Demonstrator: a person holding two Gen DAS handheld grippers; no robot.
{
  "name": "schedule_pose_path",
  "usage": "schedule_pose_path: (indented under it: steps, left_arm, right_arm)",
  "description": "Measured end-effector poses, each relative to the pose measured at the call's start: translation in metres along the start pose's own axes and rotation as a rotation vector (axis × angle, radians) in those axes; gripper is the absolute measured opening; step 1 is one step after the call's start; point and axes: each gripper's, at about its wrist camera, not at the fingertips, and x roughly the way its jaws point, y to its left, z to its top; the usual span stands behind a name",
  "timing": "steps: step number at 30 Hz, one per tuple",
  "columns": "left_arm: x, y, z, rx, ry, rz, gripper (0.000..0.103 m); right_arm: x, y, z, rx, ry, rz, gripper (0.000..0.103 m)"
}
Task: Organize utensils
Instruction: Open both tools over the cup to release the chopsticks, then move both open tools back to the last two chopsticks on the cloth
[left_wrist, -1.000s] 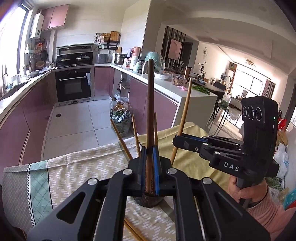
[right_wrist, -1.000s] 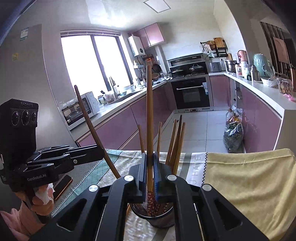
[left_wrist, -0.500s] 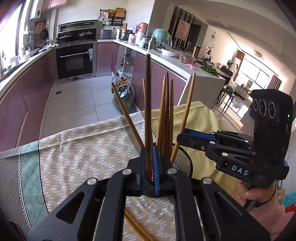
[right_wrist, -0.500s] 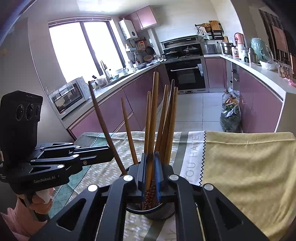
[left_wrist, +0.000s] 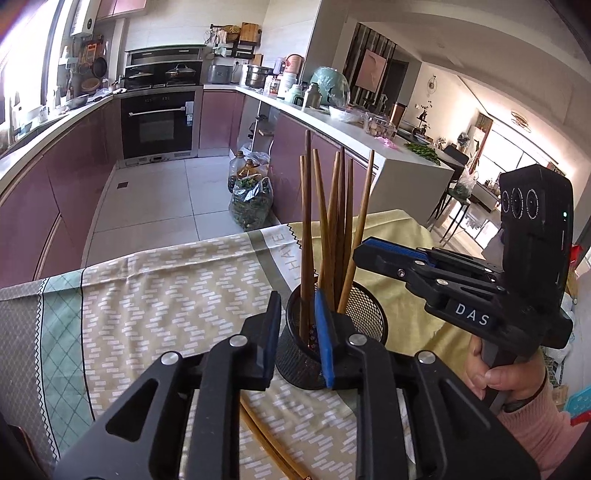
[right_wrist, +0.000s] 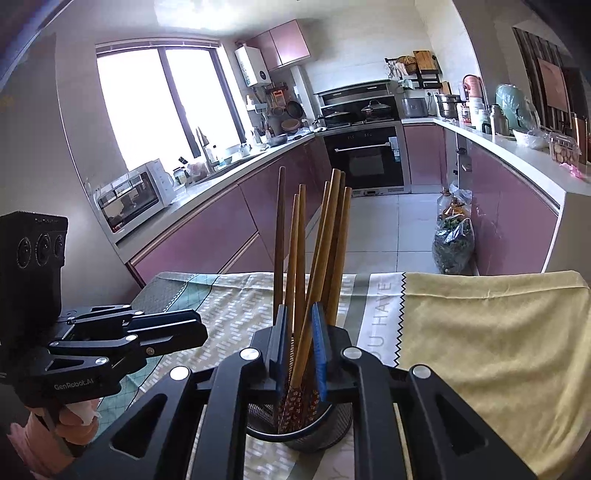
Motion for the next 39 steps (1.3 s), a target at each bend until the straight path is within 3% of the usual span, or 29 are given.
schedule_pose_path:
  steps: [3, 11, 17, 26, 34, 39]
  left_arm:
    - [-0.006, 0.002, -0.006, -0.004, -0.014, 0.007, 0.023]
    - [-0.015, 0.016, -0.032, -0.042, -0.009, 0.014, 0.026]
    - [-0.012, 0.032, -0.056, -0.073, 0.026, 0.022, 0.026]
    - [-0.001, 0.041, -0.102, -0.074, 0.113, 0.036, 0.029]
    - [-0.002, 0.045, -0.132, -0.077, 0.146, 0.075, 0.035]
    - [-0.003, 0.048, -0.142, -0.082, 0.151, 0.101, 0.038]
  right_arm:
    - [-0.002, -0.001, 0.001, 0.007, -0.021, -0.010, 0.030]
    - [-0.010, 0.005, 0.002, -0.033, -0.040, -0.023, 0.030]
    - [-0.015, 0.017, -0.006, -0.069, -0.023, 0.022, 0.030]
    - [-0.016, 0.069, -0.056, -0.206, 0.127, 0.166, 0.032]
    - [0.029, 0.071, -0.109, -0.134, 0.312, 0.151, 0.033]
    - [0.036, 0.080, -0.124, -0.155, 0.339, 0.114, 0.033]
